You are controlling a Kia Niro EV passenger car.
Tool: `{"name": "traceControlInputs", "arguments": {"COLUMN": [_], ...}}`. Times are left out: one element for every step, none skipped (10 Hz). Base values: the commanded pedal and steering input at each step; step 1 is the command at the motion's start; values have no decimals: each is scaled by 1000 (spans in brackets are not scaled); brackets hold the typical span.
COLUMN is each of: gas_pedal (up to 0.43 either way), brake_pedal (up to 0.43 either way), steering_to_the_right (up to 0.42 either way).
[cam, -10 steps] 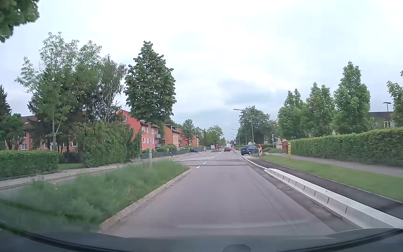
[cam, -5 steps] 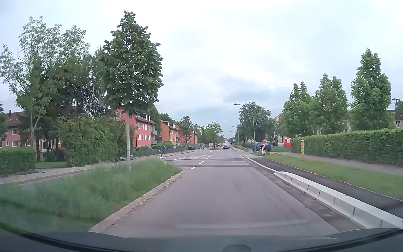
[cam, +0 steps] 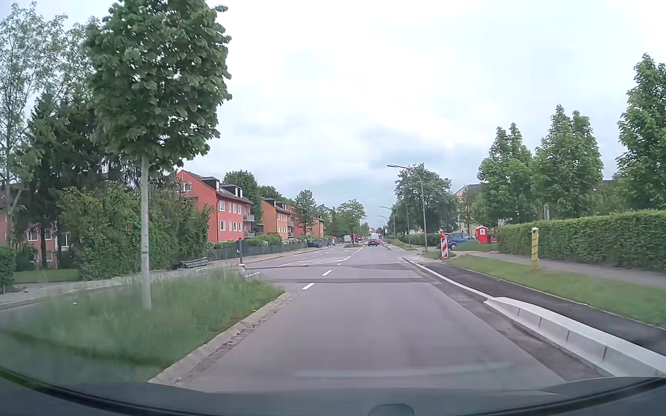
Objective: Follow the waypoints while adhering to traffic rules and regulations
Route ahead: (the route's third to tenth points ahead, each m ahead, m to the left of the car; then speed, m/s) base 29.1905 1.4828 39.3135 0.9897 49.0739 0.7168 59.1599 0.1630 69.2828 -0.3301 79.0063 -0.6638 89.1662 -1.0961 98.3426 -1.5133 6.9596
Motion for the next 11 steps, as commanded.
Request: {"name": "traceControlInputs", "arguments": {"gas_pedal": [138,138,150,157,157,157,169,169,169,169,169], "brake_pedal": [0,0,0,0,0,0,0,0,0,0,0], "steering_to_the_right": [3,3,2,2,2,2,3,3,4,4,5]}}
